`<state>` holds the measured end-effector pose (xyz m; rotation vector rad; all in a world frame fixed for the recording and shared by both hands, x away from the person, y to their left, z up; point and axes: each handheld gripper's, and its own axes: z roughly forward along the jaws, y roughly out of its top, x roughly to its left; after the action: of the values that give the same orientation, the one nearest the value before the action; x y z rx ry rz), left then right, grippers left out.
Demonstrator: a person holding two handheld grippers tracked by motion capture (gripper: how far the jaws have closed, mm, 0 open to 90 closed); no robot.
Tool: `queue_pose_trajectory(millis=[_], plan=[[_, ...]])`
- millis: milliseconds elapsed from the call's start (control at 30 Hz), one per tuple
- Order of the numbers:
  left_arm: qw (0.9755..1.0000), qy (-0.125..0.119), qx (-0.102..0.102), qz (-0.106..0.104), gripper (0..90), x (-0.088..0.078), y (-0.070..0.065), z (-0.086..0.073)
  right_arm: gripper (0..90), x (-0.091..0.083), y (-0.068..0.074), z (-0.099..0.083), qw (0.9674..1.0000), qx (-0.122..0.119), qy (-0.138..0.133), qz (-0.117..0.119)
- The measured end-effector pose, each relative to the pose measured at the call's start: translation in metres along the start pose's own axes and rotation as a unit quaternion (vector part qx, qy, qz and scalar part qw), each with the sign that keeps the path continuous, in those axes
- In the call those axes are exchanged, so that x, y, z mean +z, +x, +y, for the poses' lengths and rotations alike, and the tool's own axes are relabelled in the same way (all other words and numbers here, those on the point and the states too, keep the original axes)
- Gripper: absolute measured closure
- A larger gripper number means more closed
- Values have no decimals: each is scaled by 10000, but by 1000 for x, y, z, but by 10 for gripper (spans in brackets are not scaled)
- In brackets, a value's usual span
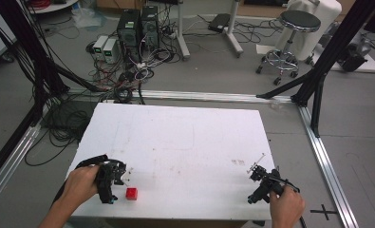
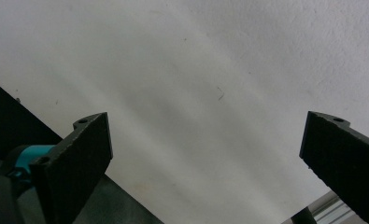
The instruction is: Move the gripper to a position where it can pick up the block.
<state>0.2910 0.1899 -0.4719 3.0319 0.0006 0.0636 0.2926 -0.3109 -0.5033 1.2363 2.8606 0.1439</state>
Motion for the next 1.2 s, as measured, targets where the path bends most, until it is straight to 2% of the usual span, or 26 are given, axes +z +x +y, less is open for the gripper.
queue_pose_trajectory(millis=[167, 833, 1200], plan=[[10000, -56, 0, 22, 175, 4, -1, 5, 16, 0, -1, 0, 10000, -13, -7, -21], [9997, 141, 127, -128, 179, 24, -3, 30, 16, 0, 0, 1, 10000, -37, -6, -19], [9993, 249, 186, -197, 186, 37, -3, 36, 16, 1, 0, 1, 10000, -28, 22, 7]])
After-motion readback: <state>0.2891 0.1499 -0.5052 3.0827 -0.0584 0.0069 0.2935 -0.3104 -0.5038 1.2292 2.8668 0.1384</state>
